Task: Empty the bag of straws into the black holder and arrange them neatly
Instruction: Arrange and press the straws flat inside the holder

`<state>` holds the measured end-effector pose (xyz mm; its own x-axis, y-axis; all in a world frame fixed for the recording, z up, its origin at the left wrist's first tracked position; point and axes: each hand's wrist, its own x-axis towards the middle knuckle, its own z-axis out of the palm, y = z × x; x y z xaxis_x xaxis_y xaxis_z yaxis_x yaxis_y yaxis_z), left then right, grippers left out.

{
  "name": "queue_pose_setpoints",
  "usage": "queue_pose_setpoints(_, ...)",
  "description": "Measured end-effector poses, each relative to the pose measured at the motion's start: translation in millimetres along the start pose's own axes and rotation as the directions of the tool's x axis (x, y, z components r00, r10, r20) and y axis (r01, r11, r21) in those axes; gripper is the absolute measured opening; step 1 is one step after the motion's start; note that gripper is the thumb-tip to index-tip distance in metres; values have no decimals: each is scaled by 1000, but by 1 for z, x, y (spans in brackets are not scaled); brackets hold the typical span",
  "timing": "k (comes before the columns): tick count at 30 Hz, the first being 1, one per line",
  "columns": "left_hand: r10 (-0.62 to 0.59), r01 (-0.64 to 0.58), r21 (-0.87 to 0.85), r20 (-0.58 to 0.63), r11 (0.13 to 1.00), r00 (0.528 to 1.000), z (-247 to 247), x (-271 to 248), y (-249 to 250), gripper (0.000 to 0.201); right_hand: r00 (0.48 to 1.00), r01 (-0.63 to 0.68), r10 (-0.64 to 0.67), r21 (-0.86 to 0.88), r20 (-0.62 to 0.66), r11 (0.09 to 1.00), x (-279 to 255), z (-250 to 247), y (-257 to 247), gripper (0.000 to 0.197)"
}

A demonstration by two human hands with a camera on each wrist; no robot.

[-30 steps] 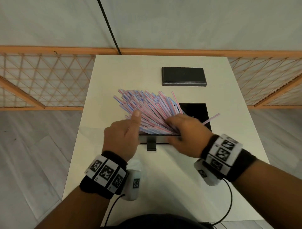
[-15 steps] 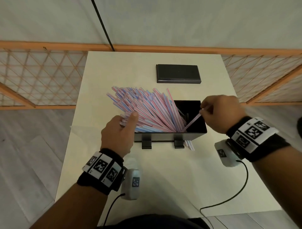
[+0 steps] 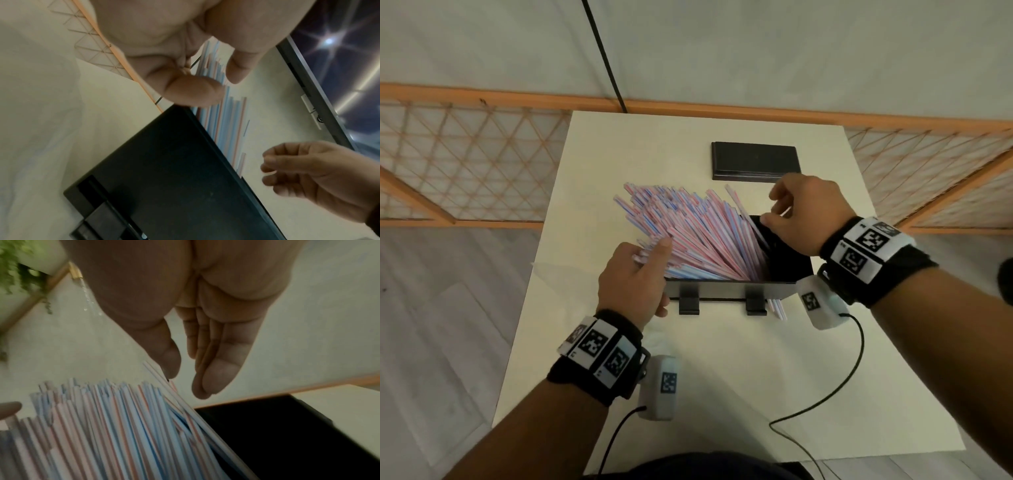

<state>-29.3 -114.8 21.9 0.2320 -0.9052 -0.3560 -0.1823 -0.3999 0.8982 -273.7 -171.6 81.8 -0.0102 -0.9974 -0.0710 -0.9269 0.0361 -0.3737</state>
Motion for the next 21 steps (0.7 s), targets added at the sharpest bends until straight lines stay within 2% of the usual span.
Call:
queue_pose_setpoints(2,6,-6,-6,8,1000,1000,0,-1,-1,48,987,-79,98,-148,124,986,-2,8,12,23)
queue_pose_setpoints(4,7,-7,-11,9,1000,1000,0,-2,-2,48,944,-95,178,-290,277,952,-3,21,17,28)
queue_pose_setpoints(10,-2,2,0,20,1000,1000,2,-6,3,50,877,-100,232,-313,420,944,10,60,3,42)
queue_pose_setpoints(13,-22,22,-8,37,1000,999,3,-6,3,50,889,-27,171,-325,425,945,14,73,1,34)
queue_pose_setpoints(18,-34,36,-46,52,998,998,1,-4,1,55,923,144,-22,-293,384,945,14,62,-15,5)
queue_pose_setpoints(21,-27,30,-51,66,998,997,0,-5,2,58,939,223,-124,-293,320,930,11,45,-34,5)
